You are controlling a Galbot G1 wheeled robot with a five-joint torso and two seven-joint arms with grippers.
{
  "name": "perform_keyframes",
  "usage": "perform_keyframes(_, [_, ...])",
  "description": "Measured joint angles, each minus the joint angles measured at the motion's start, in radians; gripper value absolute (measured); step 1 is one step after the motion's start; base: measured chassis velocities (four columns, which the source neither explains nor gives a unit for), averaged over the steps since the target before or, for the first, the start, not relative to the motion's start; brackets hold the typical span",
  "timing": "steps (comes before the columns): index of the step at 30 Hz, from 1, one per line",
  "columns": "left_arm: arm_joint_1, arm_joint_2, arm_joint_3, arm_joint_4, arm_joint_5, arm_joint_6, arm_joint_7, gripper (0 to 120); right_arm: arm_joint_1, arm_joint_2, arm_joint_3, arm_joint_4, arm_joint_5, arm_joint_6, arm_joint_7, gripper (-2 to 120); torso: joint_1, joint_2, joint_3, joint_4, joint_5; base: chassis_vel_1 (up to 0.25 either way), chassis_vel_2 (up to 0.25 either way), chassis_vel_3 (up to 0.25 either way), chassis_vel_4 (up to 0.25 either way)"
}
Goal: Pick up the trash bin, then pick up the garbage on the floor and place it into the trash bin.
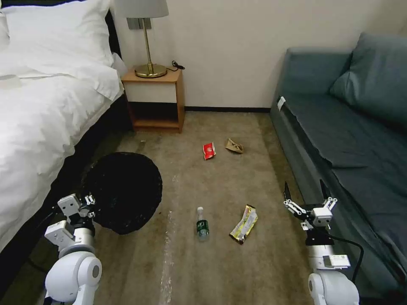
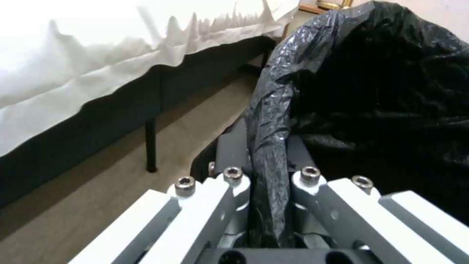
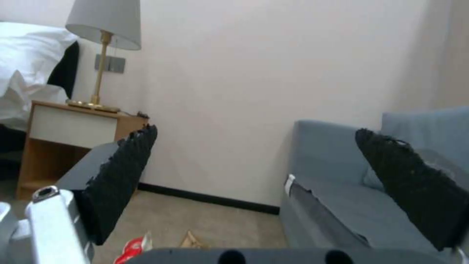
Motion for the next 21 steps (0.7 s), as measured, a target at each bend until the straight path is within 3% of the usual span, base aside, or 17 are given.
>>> perform_keyframes(11, [-0.003, -0.002, 0.003, 0.0, 0.005, 0.0, 0.0, 4, 0.007, -0.004, 0.0, -0.01, -0.016, 0.031, 0.0, 100, 0.0, 0.0, 0.0, 0.0, 0.0, -0.071, 0.084, 0.058, -0.063])
perform_keyframes(21, [0.001, -0.006, 0.006, -0.003, 0.009, 0.002, 0.002, 4, 0.043, -0.062, -0.083, -0.027, -0.039, -0.072, 0.096, 100, 0.0, 0.0, 0.0, 0.0001, 0.0001, 0.0, 0.0, 0.0, 0.0])
